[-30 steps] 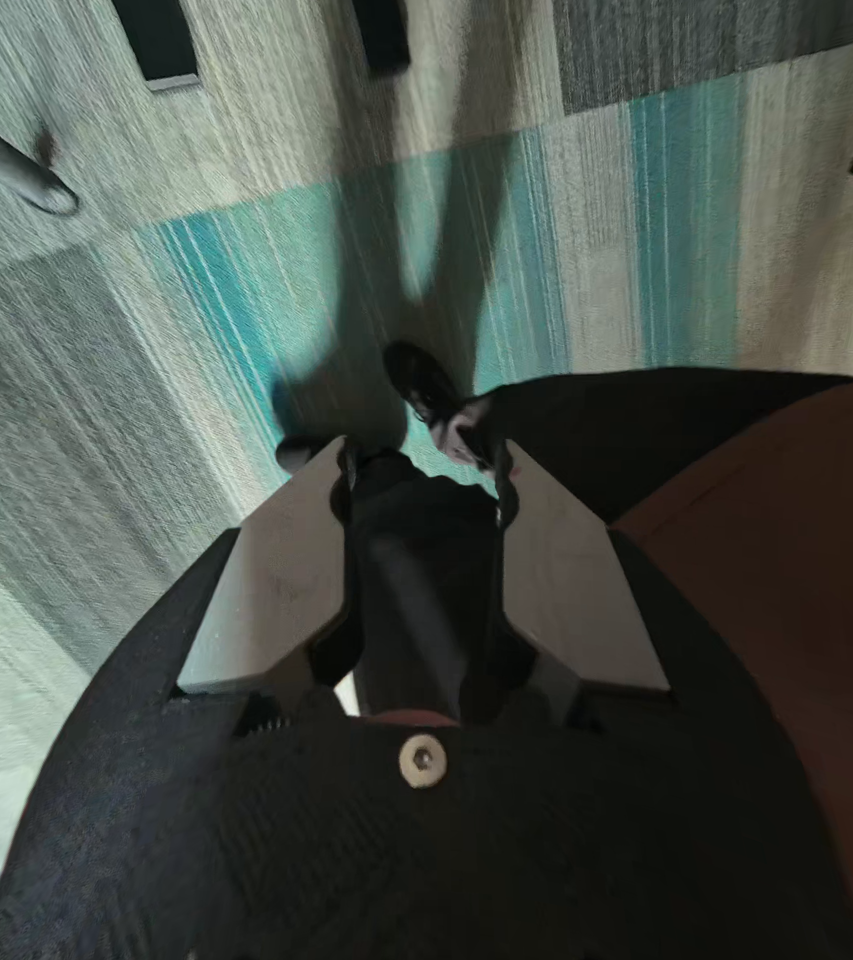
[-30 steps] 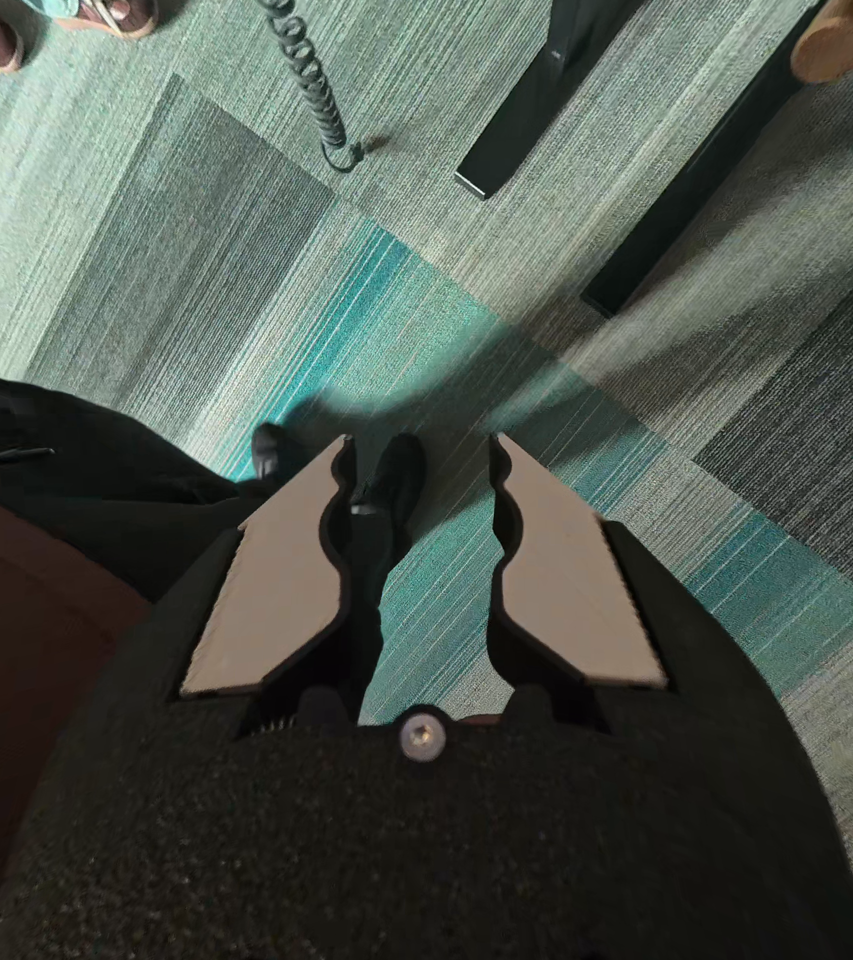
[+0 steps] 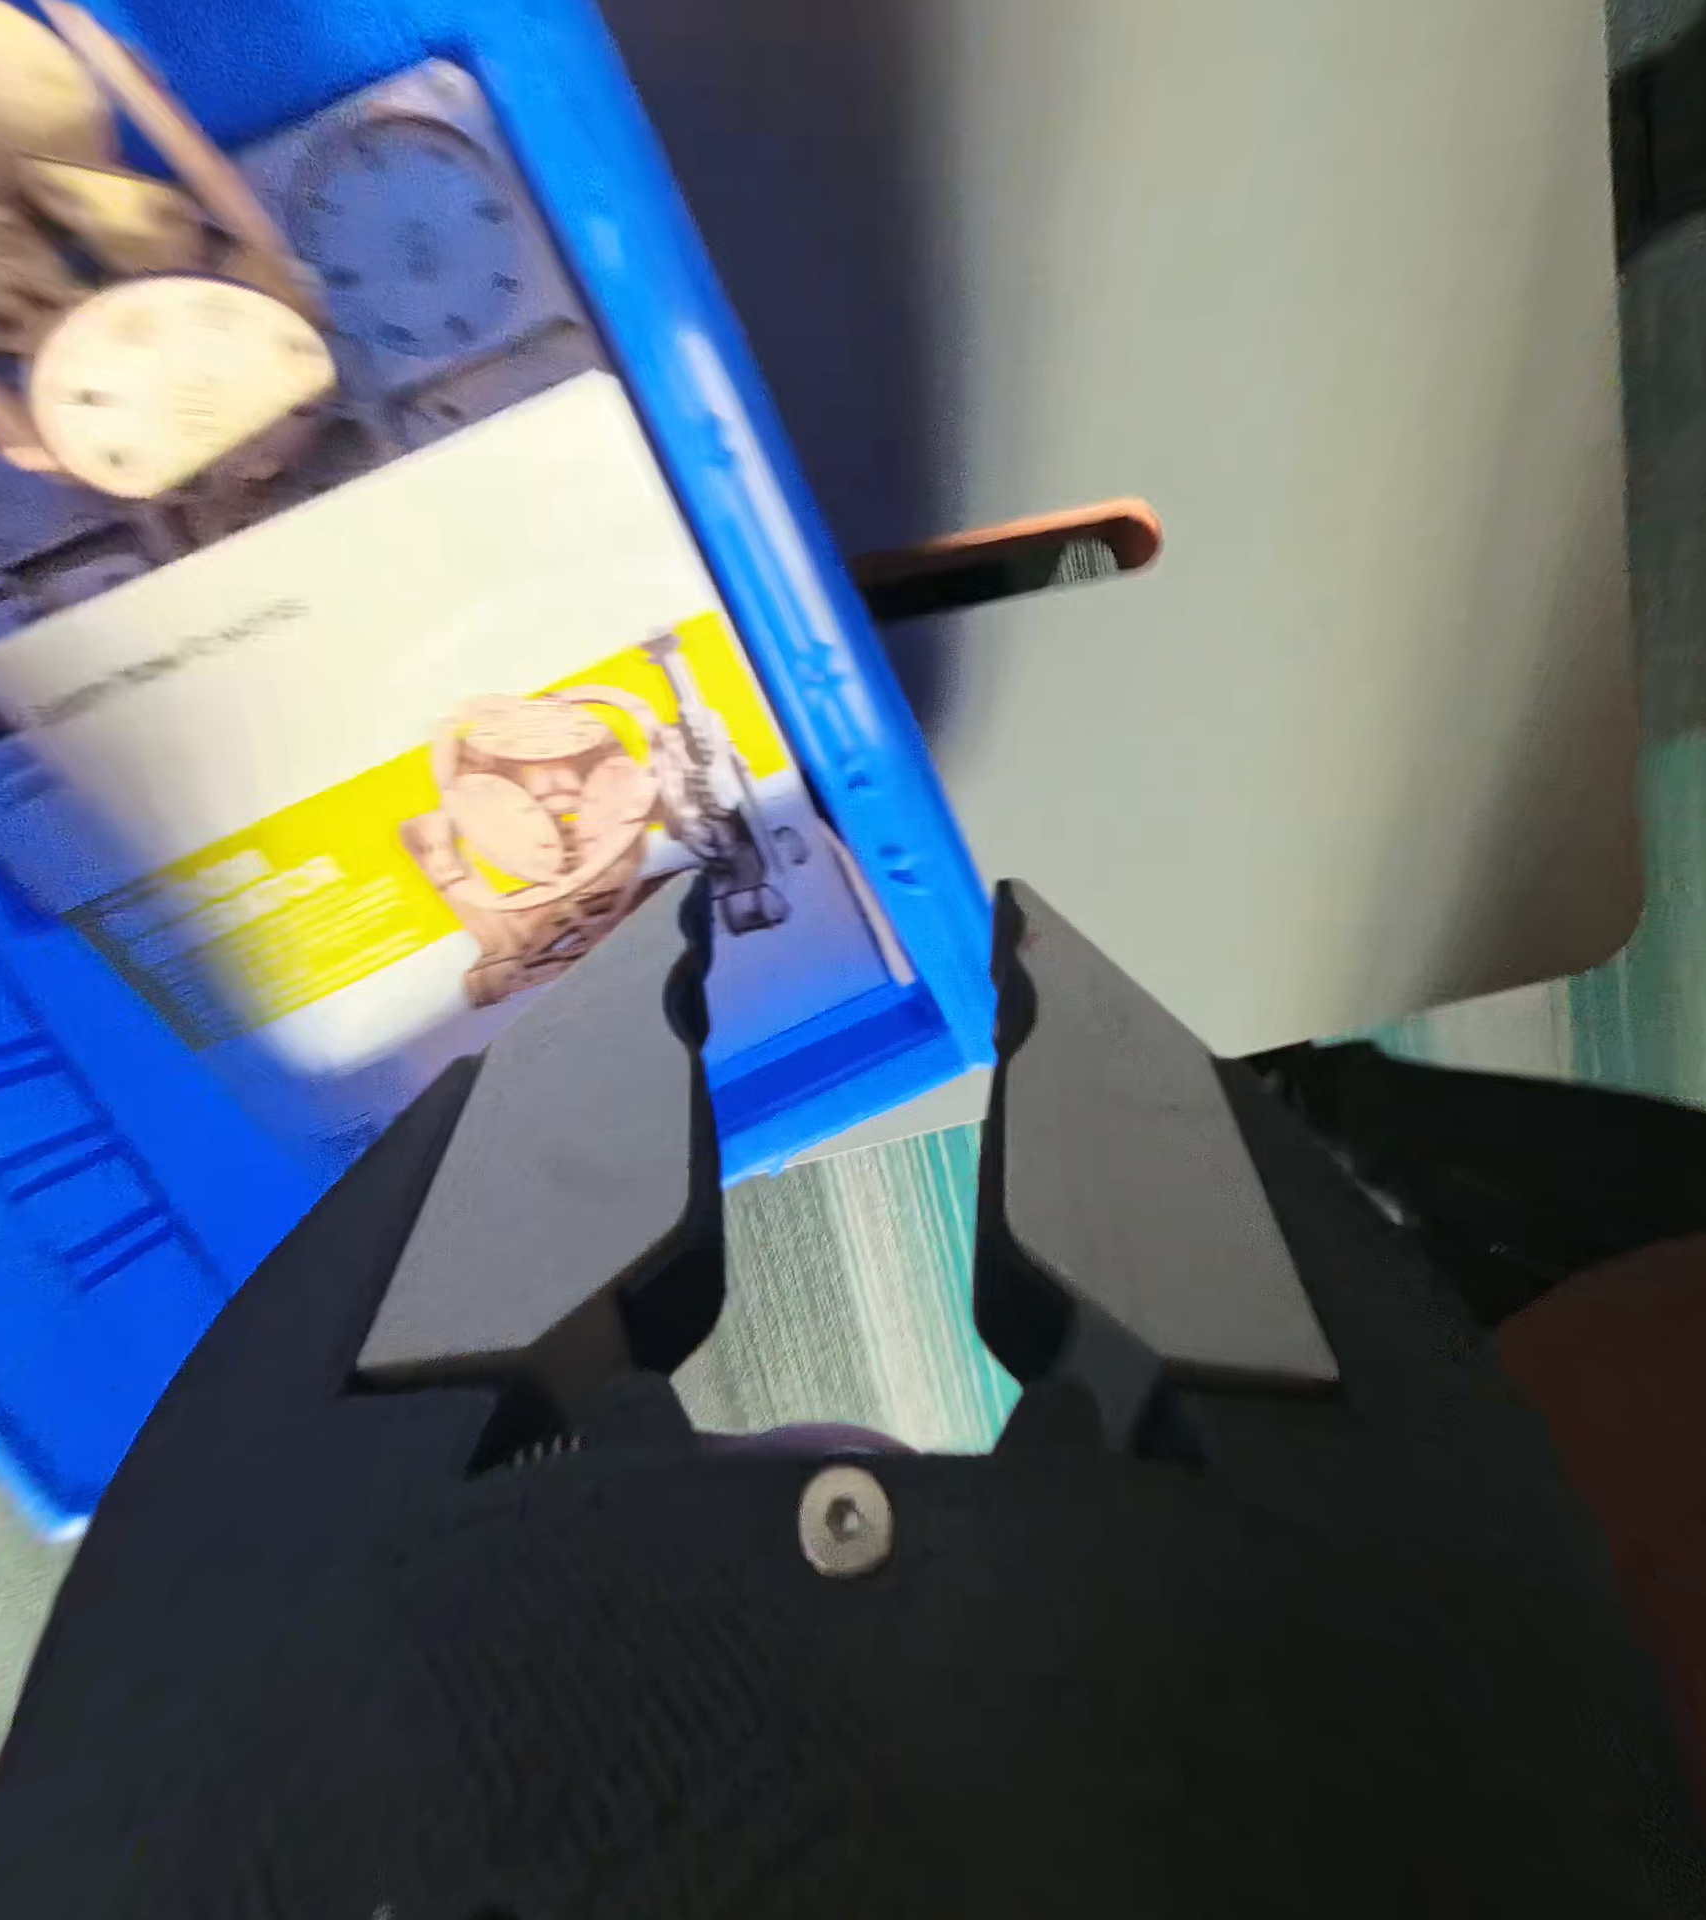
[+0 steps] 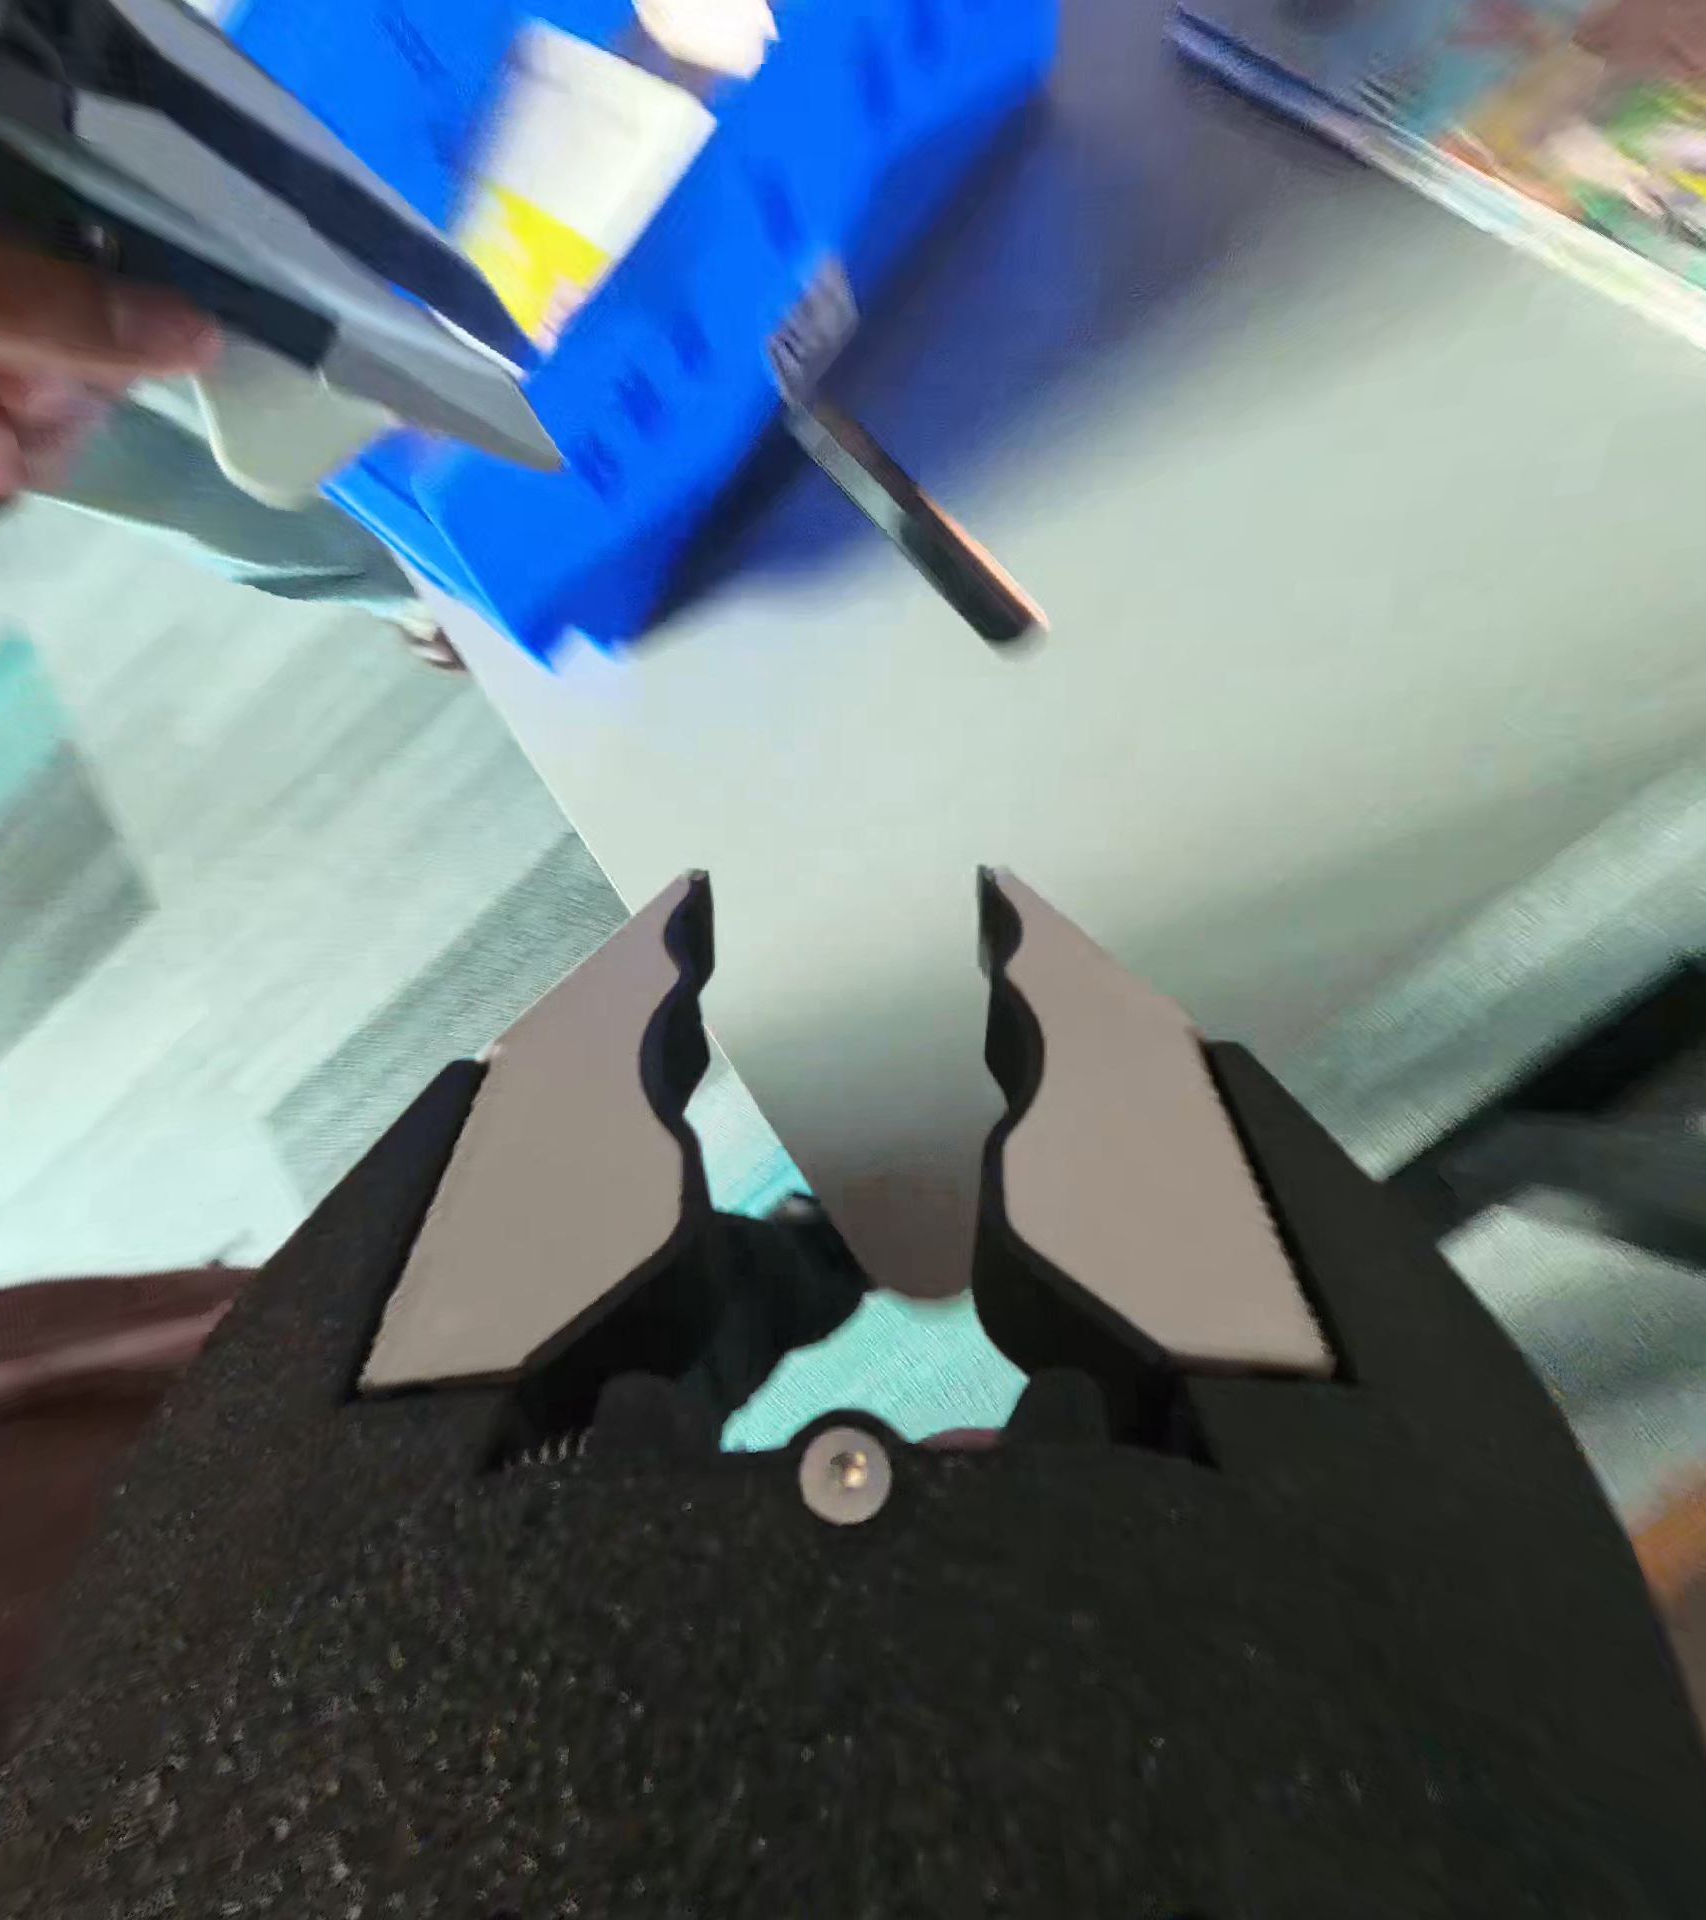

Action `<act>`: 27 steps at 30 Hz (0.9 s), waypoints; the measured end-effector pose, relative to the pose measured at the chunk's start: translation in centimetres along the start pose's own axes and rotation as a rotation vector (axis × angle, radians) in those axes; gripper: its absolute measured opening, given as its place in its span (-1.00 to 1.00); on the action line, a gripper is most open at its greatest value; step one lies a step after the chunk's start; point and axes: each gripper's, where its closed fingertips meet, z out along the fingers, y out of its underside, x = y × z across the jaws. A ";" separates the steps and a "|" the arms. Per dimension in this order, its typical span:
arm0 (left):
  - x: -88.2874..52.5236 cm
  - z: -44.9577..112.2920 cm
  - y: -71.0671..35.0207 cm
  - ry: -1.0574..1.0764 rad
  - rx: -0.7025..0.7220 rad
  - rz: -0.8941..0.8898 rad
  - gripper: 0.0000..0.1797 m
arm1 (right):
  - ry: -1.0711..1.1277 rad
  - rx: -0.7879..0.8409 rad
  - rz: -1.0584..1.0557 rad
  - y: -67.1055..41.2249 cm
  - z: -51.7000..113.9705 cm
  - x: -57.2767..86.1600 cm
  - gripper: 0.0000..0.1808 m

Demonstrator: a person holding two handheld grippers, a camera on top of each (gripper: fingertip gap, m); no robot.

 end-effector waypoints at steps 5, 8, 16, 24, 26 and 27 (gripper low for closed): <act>-15.1 -5.6 1.2 -0.284 0.061 -0.158 -0.26 | -0.079 -0.091 0.002 -7.6 8.4 -2.9 -0.25; -18.3 -2.8 3.8 -0.143 -0.082 -0.256 -0.27 | -0.020 -0.199 0.034 -8.5 12.8 -2.6 -0.13; -17.7 -0.6 4.6 -0.119 -0.151 -0.182 -0.98 | -0.072 -0.339 0.001 -8.2 16.8 -4.6 -0.81; -14.0 -2.9 -0.6 -0.188 -0.068 -0.102 -1.00 | -0.045 -0.270 0.029 -8.6 13.2 -1.9 -0.90; -11.5 -3.3 -2.7 -0.203 -0.044 -0.053 -1.00 | -0.035 -0.229 0.064 -8.2 10.9 -0.3 -0.91; -10.0 -3.3 -3.8 -0.207 -0.029 -0.028 -1.00 | -0.027 -0.200 0.085 -8.0 9.6 0.7 -0.91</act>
